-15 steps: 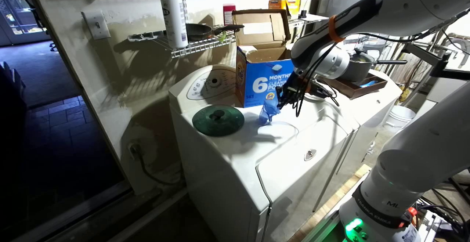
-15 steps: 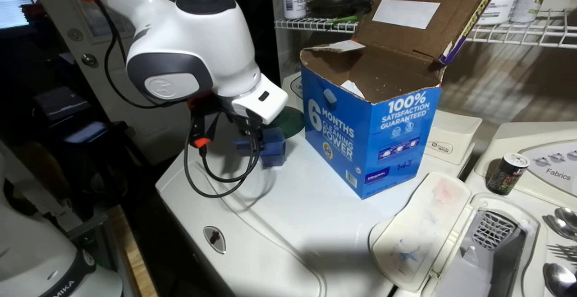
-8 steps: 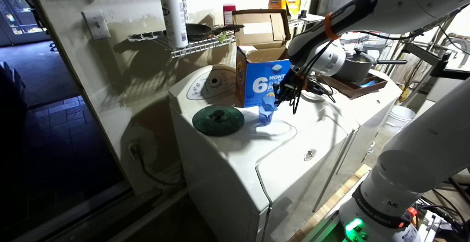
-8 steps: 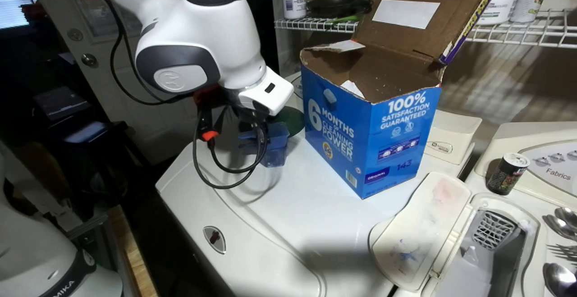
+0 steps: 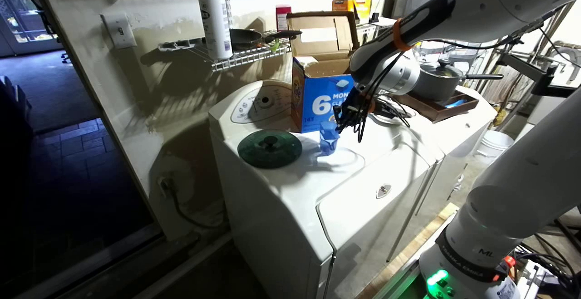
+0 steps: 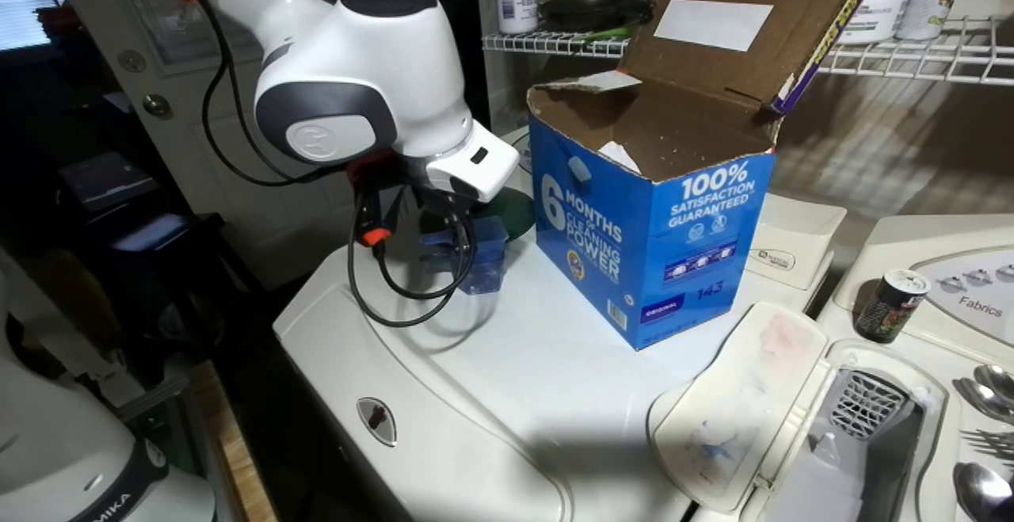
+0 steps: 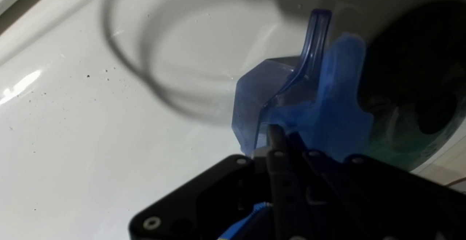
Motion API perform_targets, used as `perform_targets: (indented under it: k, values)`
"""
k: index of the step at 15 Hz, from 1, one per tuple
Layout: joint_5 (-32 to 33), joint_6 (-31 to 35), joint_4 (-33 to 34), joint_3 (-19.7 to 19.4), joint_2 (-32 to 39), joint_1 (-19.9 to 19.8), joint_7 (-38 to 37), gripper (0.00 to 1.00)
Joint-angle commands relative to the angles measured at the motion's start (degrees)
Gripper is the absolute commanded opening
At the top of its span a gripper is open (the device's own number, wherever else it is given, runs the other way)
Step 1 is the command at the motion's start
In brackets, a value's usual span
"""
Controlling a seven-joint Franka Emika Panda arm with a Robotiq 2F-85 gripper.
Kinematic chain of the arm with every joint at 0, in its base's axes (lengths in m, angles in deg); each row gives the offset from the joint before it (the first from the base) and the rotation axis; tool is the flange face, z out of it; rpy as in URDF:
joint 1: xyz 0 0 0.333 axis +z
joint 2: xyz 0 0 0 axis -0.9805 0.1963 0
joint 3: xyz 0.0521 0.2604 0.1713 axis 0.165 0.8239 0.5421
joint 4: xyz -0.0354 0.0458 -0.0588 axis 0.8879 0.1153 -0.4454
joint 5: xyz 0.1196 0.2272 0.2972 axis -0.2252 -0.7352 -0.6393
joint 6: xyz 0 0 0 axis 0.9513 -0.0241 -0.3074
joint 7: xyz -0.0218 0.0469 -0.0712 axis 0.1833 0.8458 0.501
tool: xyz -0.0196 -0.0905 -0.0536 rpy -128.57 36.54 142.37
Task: Unstack the scoops, then turn the right scoop to the right and stack the scoops together
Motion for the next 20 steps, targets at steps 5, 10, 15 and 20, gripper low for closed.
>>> perform_targets:
  k: [5,10,15,20]
  values:
    - [-1.5,0.1,1.0,1.8,2.5,-0.2,-0.1,0.01]
    - [0.4,-0.8,1.2,2.1,3.1,-1.0,-0.6,0.29]
    - [1.1,-0.7,0.9,2.5,2.1,-0.9,0.4,0.57]
    - [4.7,-0.7,0.6,3.7,-0.4,-1.2,-0.2,0.91]
